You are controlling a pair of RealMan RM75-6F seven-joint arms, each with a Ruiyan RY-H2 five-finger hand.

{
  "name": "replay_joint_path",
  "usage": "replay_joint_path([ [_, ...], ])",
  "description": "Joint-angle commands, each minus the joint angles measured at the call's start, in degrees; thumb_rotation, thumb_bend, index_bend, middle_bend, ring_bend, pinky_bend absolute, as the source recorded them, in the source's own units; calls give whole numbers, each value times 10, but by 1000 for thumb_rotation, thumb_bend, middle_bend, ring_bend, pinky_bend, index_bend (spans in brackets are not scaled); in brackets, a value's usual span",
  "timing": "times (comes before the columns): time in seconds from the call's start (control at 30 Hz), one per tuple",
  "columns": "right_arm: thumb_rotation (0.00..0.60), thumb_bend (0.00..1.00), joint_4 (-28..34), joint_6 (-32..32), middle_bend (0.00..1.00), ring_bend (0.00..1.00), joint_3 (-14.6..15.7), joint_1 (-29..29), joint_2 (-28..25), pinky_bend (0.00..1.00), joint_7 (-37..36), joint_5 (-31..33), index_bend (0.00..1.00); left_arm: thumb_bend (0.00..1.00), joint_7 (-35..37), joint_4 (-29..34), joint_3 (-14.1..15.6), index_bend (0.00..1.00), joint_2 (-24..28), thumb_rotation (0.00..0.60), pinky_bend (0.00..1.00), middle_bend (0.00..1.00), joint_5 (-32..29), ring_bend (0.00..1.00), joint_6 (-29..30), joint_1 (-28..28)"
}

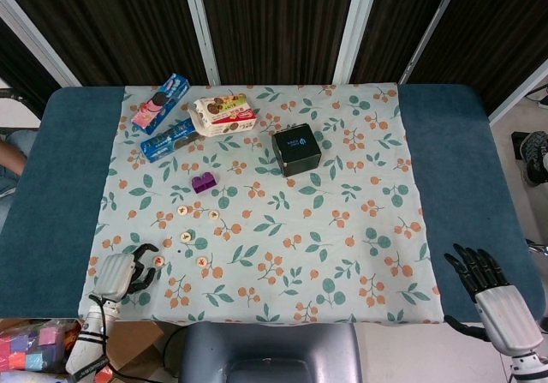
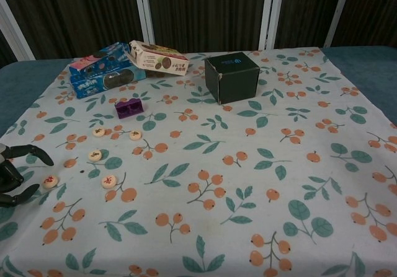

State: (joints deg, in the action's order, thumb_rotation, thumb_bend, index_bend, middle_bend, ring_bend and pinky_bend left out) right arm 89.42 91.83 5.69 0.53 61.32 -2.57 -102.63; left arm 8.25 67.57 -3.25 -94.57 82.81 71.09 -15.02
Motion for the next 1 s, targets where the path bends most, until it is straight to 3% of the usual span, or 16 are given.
replay_joint_path([
  [0.03, 600, 143, 0, 0, 0, 0, 0, 0, 0, 0, 0, -1, 0, 427, -2, 0, 1, 365, -1, 600, 1000, 1000, 0, 1000, 0, -1],
  [0.77, 600, 142, 0, 0, 0, 0, 0, 1, 0, 0, 0, 0, 0, 428, -5, -41, 1, 411, -30, 600, 1000, 1000, -15, 1000, -16, -9],
  [1.0, 600, 142, 0, 1, 0, 0, 0, 1, 1, 0, 1, 0, 0, 427, -2, -50, -1, 503, -36, 600, 1000, 1000, -17, 1000, -17, -12],
])
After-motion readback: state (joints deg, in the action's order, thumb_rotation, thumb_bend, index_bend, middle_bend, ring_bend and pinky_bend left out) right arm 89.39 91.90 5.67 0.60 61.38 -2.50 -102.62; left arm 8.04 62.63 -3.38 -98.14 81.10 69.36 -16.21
